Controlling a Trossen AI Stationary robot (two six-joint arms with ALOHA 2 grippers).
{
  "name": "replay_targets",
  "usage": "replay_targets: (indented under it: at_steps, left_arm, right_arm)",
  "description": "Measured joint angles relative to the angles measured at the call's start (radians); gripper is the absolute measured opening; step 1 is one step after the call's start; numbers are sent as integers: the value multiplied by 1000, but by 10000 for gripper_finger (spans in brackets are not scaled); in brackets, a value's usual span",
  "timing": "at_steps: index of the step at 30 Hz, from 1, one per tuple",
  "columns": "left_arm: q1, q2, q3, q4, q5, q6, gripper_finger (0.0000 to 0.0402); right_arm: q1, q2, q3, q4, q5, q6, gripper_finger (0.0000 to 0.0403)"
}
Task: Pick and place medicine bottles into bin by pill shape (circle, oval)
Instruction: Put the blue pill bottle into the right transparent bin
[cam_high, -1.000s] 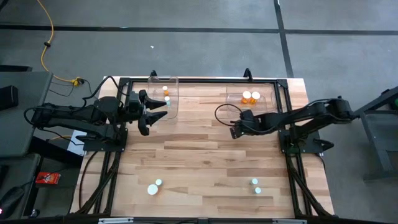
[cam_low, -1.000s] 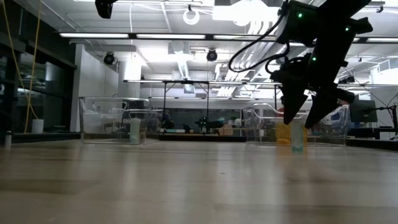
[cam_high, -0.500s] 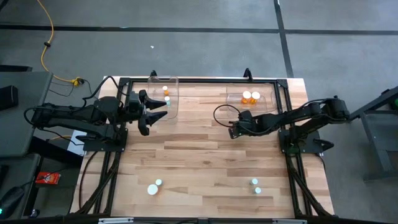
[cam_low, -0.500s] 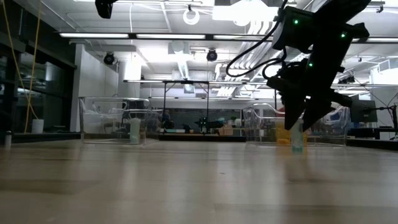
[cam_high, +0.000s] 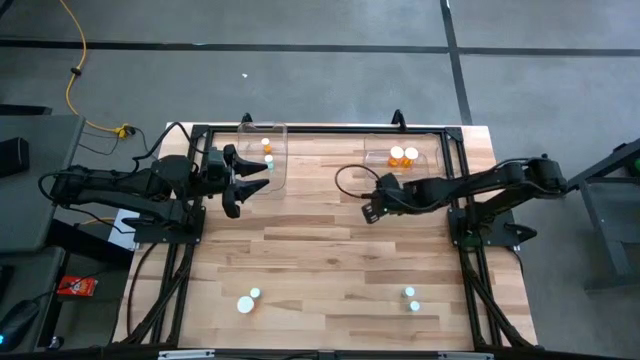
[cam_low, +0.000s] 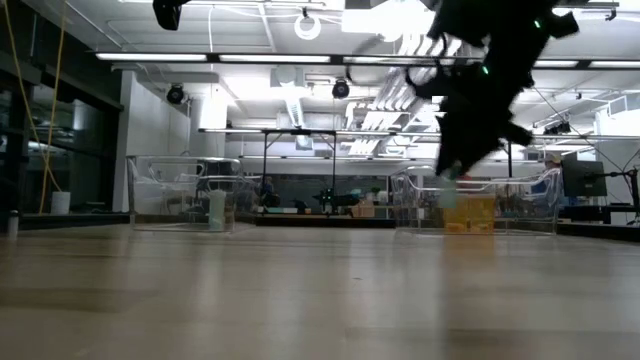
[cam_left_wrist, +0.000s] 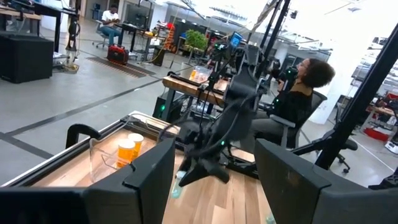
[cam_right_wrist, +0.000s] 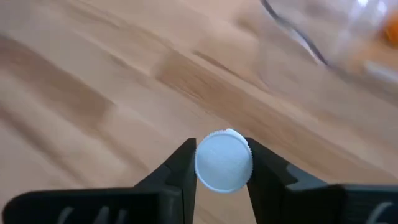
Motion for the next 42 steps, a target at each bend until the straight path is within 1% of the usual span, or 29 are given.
replay_targets:
  at_steps: [6,11,14,19,22,27,30,36,42]
  left_arm:
    - [-10,59,1,-3,18,10,211]
    - [-19,181,1,-2,25,21,214]
    - [-18,269,5,9,67,6,223]
    - [-18,430,73,10,104,17,252]
    - [-18,516,133,9,105,36,276]
    - [-17,637,225,12,107,62,310]
    - [-17,696,274,12,124,63,319]
    - [-17,775,340,46,165,81,321]
    - [-17,780,359,71,160,96,319]
  right_arm:
    - [1,-3,170,25,-22,-241,100]
    - [1,-2,281,79,-72,-402,100]
    - [2,-2,320,115,-113,-469,100]
    - [19,-2,336,200,-163,-537,101]
    - [34,-1,336,225,-184,-562,101]
    - [58,-1,336,229,-193,-588,101]
    - [71,-1,336,233,-196,-592,101]
    - [96,-1,336,243,-228,-624,101]
    - [112,-1,336,247,-230,-632,101]
